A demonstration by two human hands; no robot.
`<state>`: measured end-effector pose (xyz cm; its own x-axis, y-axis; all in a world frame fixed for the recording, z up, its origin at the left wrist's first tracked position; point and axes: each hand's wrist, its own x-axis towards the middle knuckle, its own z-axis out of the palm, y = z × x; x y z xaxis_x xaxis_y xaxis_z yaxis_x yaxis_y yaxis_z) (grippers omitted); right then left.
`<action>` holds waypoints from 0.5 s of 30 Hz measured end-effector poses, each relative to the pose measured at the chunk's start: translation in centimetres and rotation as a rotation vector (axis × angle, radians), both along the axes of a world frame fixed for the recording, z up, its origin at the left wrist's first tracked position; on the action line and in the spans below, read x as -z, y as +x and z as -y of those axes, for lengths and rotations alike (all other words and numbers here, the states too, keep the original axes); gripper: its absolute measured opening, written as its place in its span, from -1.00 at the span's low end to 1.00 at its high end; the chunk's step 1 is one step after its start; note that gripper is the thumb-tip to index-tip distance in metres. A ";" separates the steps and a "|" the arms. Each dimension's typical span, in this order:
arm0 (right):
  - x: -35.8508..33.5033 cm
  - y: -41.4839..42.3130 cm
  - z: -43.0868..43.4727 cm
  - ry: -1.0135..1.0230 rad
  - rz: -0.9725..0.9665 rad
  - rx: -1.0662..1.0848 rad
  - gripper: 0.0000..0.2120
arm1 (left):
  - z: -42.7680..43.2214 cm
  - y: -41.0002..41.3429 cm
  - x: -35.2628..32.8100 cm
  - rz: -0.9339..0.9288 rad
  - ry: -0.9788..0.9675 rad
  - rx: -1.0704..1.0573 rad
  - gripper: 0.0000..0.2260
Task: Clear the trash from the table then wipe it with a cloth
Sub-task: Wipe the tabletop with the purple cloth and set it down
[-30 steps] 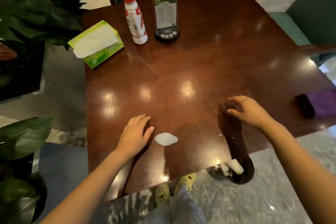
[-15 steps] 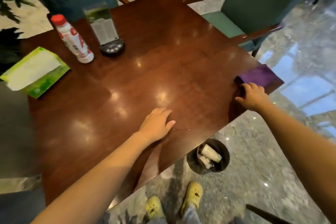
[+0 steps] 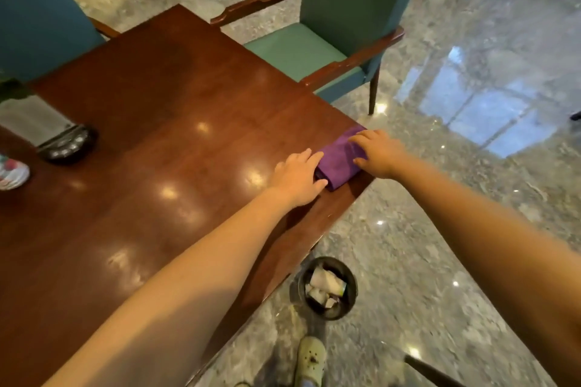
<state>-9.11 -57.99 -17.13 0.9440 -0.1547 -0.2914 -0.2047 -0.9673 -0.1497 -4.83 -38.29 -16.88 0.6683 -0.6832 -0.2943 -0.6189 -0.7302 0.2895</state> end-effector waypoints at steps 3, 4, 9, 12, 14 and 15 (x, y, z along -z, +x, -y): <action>1.0 0.4 1.4 0.020 0.006 -0.047 -0.45 | 2.8 0.4 1.5 0.034 0.043 -0.002 -0.41; 1.5 0.4 1.7 0.022 0.018 -0.064 -0.44 | 3.5 0.4 2.0 0.033 0.060 -0.005 -0.41; 3.3 0.4 2.1 0.074 0.185 -0.037 -0.52 | 5.2 -0.6 3.9 0.046 -0.087 -0.172 -0.44; 3.8 0.6 1.7 0.102 0.262 -0.001 -0.62 | 5.7 -0.9 4.1 0.085 -0.178 -0.287 -0.42; 3.8 0.8 1.5 0.144 0.271 0.031 -0.68 | 5.8 -0.5 4.0 0.015 -0.199 -0.358 -0.35; 3.7 1.0 1.6 0.171 0.254 0.046 -0.69 | 5.8 -0.2 3.8 -0.047 -0.216 -0.404 -0.33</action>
<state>-8.14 -59.59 -20.83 0.9832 -0.1678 -0.0721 -0.1826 -0.9142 -0.3618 -5.01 -44.11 -20.71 0.8828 -0.4200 -0.2103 -0.2800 -0.8300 0.4824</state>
